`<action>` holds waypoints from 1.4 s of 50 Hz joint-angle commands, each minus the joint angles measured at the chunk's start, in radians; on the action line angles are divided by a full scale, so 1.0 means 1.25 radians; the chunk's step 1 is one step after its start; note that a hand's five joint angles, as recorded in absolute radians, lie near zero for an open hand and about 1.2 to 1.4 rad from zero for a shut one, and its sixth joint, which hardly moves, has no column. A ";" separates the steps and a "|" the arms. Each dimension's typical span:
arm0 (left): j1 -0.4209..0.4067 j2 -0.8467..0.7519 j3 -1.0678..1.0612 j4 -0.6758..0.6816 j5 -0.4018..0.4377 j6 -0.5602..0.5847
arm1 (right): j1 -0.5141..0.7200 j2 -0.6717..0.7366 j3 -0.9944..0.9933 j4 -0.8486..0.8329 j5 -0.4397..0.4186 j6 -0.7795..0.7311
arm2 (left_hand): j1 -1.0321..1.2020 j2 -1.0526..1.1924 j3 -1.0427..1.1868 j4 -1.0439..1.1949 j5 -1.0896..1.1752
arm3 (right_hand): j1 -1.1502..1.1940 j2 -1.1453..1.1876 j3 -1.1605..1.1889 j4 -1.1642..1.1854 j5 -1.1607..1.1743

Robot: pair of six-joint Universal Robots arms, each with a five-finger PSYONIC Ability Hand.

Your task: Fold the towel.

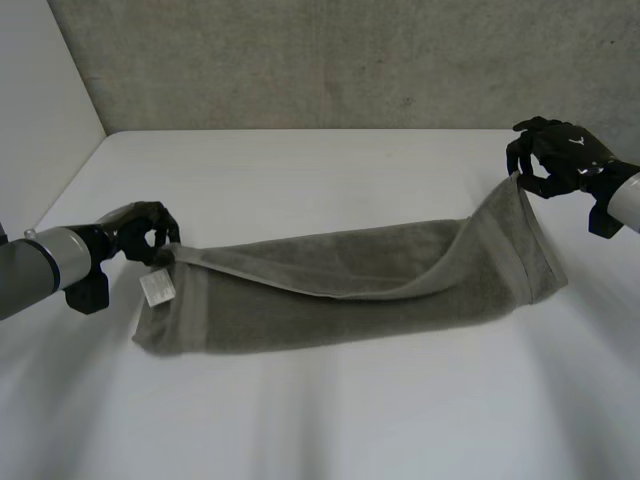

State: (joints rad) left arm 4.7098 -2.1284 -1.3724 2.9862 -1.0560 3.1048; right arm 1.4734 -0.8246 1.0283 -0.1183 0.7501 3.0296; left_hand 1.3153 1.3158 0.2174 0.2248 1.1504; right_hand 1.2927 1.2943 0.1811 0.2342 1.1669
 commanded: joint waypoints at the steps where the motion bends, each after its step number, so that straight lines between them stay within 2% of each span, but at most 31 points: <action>1: 0.000 -0.024 0.047 0.005 -0.011 -0.001 | 0.025 0.058 -0.034 -0.038 0.071 0.001 | 0.065 0.064 -0.034 -0.040 0.057 | 0.083 0.082 -0.005 -0.048 0.044; 5: 0.000 -0.037 0.067 0.005 -0.011 -0.001 | 0.036 0.083 -0.041 -0.076 0.132 0.000 | 0.065 0.064 -0.034 -0.040 0.057 | 0.083 0.082 -0.005 -0.048 0.044; 15: -0.005 -0.086 0.110 0.015 -0.024 0.001 | 0.048 0.118 -0.062 -0.125 0.201 0.000 | 0.065 0.064 -0.034 -0.040 0.057 | 0.083 0.082 -0.005 -0.048 0.044; 36: -0.014 -0.144 0.163 0.022 -0.042 0.002 | 0.072 0.197 -0.112 -0.135 0.223 0.000 | 0.065 0.064 -0.034 -0.040 0.057 | 0.083 0.082 -0.005 -0.048 0.044; 46: -0.015 -0.169 0.198 0.022 -0.081 0.002 | 0.075 0.212 -0.123 -0.179 0.256 -0.001 | 0.065 0.064 -0.034 -0.040 0.057 | 0.083 0.082 -0.005 -0.048 0.044; 47: -0.016 -0.172 0.201 0.022 -0.082 0.002 | 0.075 0.214 -0.128 -0.180 0.256 -0.001 | 0.026 0.025 -0.034 -0.040 0.018 | 0.083 0.082 -0.005 -0.048 0.044; 48: -0.020 -0.172 0.203 0.022 -0.083 0.002 | 0.077 0.218 -0.132 -0.180 0.258 -0.001 | -0.096 -0.096 -0.034 -0.040 -0.103 | 0.083 0.082 -0.005 -0.048 0.044; 51: -0.024 -0.174 0.205 0.022 -0.083 0.004 | 0.082 0.226 -0.137 -0.180 0.258 0.000 | -0.142 -0.142 -0.034 -0.040 -0.149 | 0.083 0.082 -0.005 -0.048 0.044; 53: -0.024 -0.174 0.205 0.024 -0.084 0.004 | 0.082 0.233 -0.144 -0.180 0.259 0.000 | -0.272 -0.273 -0.034 -0.040 -0.280 | 0.083 0.082 -0.005 -0.048 0.044; 54: -0.024 -0.174 0.205 0.024 -0.084 0.004 | 0.082 0.233 -0.144 -0.180 0.259 0.000 | -0.273 -0.274 -0.034 -0.040 -0.281 | 0.083 0.082 -0.005 -0.048 0.044; 55: -0.024 -0.174 0.206 0.024 -0.085 0.004 | 0.084 0.240 -0.151 -0.179 0.260 0.000 | -0.429 -0.429 -0.034 -0.040 -0.437 | -0.014 -0.015 -0.005 -0.048 -0.053; 56: -0.024 -0.174 0.206 0.022 -0.085 0.004 | 0.086 0.246 -0.156 -0.175 0.265 -0.001 | -0.600 -0.601 -0.034 -0.040 -0.608 | -0.415 -0.416 -0.005 -0.048 -0.454; 57: -0.024 -0.174 0.206 0.022 -0.085 0.004 | 0.087 0.246 -0.156 -0.175 0.265 -0.001 | -0.602 -0.602 -0.034 -0.040 -0.610 | -0.419 -0.420 -0.005 -0.048 -0.458; 58: -0.024 -0.174 0.206 0.022 -0.085 0.004 | 0.089 0.250 -0.160 -0.174 0.271 -0.006 | -0.728 -0.728 -0.034 -0.040 -0.735 | -0.733 -0.734 -0.005 -0.048 -0.772; 59: -0.024 -0.172 0.206 0.022 -0.085 0.004 | 0.091 0.251 -0.161 -0.175 0.281 -0.013 | -0.780 -0.780 -0.034 -0.040 -0.788 | -0.895 -0.896 -0.005 -0.048 -0.934; 65: -0.025 -0.164 0.206 0.022 -0.085 0.004 | 0.090 0.242 -0.169 -0.180 0.313 -0.034 | -0.780 -0.781 -0.034 -0.040 -0.788 | -0.895 -0.896 -0.005 -0.048 -0.934; 70: -0.024 -0.122 0.203 0.024 -0.111 0.011 | 0.087 0.208 -0.169 -0.183 0.333 -0.034 | -0.776 -0.776 -0.034 -0.040 -0.783 | -0.895 -0.896 -0.005 -0.048 -0.934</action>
State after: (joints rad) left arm 4.6792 -2.3274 -1.1150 3.0143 -1.1673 3.1103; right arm 1.5864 -0.5193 0.8188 -0.3409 1.1341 2.9918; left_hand 0.4402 0.3999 0.2174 0.2248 0.1838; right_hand 0.2646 0.2605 0.1810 0.2342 0.0607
